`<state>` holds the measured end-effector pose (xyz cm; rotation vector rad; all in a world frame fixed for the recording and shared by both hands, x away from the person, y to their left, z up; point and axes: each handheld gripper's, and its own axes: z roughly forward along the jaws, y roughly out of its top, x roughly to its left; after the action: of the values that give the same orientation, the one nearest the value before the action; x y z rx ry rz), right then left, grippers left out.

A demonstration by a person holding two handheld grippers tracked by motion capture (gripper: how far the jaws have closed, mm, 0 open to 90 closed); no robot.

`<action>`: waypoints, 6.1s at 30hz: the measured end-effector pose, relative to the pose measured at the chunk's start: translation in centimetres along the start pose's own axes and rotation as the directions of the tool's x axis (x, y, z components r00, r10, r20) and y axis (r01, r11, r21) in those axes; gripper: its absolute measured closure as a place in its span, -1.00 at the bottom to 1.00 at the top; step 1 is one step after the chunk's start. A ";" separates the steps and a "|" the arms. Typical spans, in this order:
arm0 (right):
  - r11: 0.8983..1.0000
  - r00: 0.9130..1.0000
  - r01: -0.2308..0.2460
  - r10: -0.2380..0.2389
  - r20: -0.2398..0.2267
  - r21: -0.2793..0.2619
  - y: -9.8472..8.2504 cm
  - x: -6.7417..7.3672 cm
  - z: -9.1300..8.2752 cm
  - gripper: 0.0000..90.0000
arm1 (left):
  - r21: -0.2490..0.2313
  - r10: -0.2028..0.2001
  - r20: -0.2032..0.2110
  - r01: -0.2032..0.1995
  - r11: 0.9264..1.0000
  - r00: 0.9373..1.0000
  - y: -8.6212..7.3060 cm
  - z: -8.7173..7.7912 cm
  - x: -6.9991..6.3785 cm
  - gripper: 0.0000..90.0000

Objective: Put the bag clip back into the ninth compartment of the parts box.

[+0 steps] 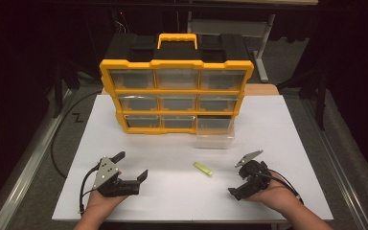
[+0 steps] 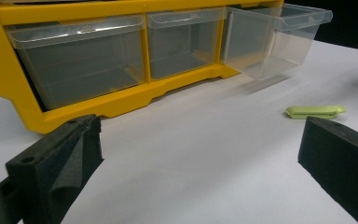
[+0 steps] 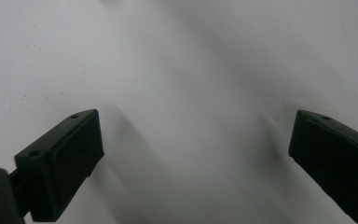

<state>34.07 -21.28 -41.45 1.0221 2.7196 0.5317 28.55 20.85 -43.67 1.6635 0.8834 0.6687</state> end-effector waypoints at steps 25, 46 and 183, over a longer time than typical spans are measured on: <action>0.991 0.990 0.117 -0.111 -0.087 0.065 3.7 1.0 0.6 -0.59 | -0.001 0.000 0.011 0.000 1.000 1.000 0.0 0.0 0.0 -0.99; 0.985 0.979 0.164 -0.156 -0.128 0.052 5.9 1.4 0.9 -0.22 | -0.003 0.006 0.012 -0.006 1.000 1.000 0.1 0.1 0.0 -0.99; 0.960 0.956 0.268 -0.254 -0.149 0.080 9.1 1.8 1.1 0.78 | -0.008 0.010 0.023 -0.009 1.000 1.000 0.1 0.0 0.1 -0.99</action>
<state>38.50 -13.45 -38.93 0.6500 2.9677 0.4380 28.62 20.92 -43.54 1.6660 0.8563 0.6579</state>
